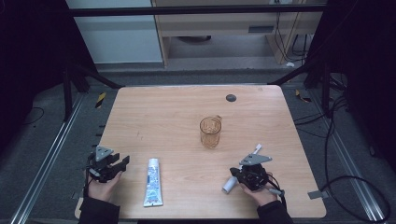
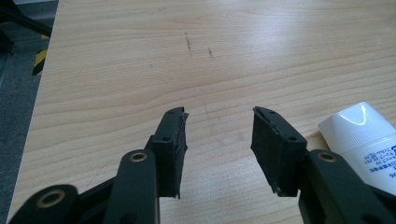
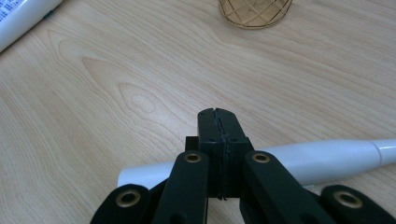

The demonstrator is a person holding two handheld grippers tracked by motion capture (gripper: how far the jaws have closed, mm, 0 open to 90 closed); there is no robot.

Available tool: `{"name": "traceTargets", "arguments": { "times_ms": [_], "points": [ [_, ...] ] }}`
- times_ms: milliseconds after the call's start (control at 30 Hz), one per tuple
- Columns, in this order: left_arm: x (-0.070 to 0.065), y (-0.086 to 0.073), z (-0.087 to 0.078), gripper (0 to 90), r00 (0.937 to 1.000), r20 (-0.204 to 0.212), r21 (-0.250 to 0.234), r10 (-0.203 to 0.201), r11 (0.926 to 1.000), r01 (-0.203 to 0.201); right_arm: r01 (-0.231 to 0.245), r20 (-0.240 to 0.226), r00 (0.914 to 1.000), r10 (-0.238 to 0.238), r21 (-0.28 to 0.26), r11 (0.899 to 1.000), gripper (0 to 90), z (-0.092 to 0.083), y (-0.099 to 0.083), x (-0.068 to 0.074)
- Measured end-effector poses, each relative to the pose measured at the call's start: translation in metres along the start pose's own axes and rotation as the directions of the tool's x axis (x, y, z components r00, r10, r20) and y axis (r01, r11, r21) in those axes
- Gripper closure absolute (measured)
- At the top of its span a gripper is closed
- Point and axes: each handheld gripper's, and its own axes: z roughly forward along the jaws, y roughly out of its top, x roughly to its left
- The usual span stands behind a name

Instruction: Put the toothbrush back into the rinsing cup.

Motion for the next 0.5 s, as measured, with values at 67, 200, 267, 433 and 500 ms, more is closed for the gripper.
{"name": "traceTargets", "arguments": {
  "times_ms": [67,200,267,433,500],
  "points": [
    [0.0,0.0,0.0,53.9,1.0,0.0,0.0,0.0,1.0,0.0,-0.002,0.0,1.0,0.002,0.012,1.0,90.0,0.0003,-0.0007,0.0],
    [0.0001,0.0,0.0,53.7,1.0,-0.001,0.0,0.0,1.0,0.0,0.002,0.001,1.0,-0.002,0.018,1.0,90.0,0.0013,-0.0018,-0.0004],
    [0.0002,0.0,-0.0001,53.7,1.0,-0.001,0.0,-0.001,1.0,0.001,0.0,0.003,1.0,0.0,0.023,1.0,90.0,0.0009,-0.0022,-0.0008],
    [0.0002,-0.0001,0.0,53.5,1.0,-0.001,0.001,0.0,1.0,0.0,-0.005,0.006,1.0,0.005,0.032,0.999,90.0,-0.0012,-0.0048,-0.0032],
    [0.0003,-0.0001,-0.0001,53.5,1.0,-0.002,0.0,0.0,1.0,0.0,-0.007,0.01,0.9999,0.007,0.03,1.0,90.0,-0.0022,-0.0057,-0.0041]
  ]
}}
